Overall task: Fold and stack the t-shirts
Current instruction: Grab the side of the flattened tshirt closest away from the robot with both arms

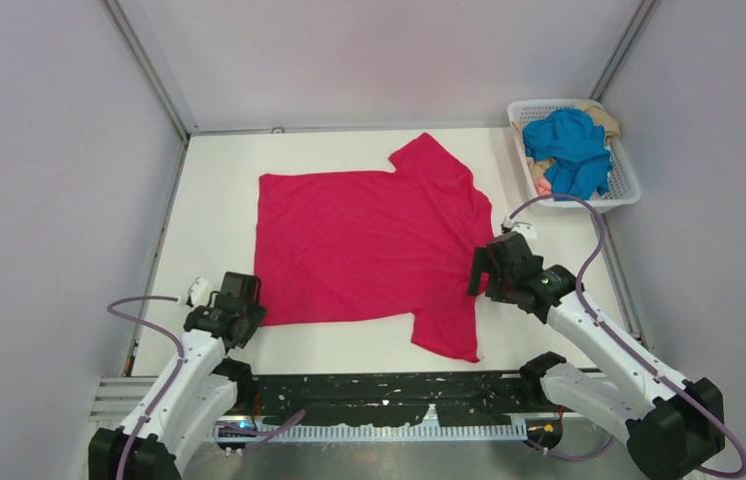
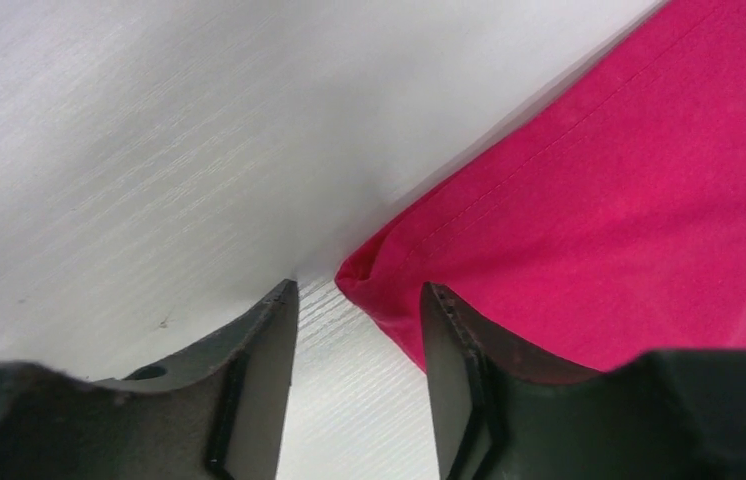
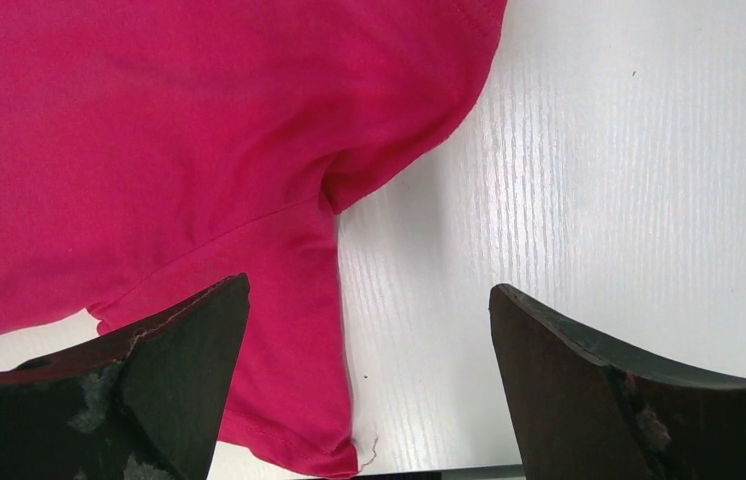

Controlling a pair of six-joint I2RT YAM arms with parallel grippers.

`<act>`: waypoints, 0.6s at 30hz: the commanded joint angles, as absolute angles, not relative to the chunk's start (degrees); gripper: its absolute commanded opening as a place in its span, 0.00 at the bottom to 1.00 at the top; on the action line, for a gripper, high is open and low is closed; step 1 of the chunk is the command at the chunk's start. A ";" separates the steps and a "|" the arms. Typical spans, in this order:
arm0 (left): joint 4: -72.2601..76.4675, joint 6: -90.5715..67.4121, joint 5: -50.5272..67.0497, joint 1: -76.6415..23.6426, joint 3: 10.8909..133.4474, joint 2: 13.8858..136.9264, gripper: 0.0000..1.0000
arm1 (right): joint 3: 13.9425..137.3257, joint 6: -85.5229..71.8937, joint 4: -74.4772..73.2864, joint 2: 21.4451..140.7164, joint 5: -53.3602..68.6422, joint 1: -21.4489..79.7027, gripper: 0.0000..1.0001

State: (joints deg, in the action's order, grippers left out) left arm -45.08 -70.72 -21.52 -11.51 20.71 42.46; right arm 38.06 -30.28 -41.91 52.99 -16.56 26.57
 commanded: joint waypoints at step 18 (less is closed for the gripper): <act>-39.02 -71.13 -21.86 -11.24 19.67 46.73 0.00 | 34.09 -39.12 -47.98 58.18 -8.30 55.59 0.82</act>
State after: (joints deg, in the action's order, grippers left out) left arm -39.18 -71.50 -21.93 -11.49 21.37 48.34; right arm 37.82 -33.87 -49.06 55.24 -13.04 49.41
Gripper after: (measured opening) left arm 0.012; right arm 0.872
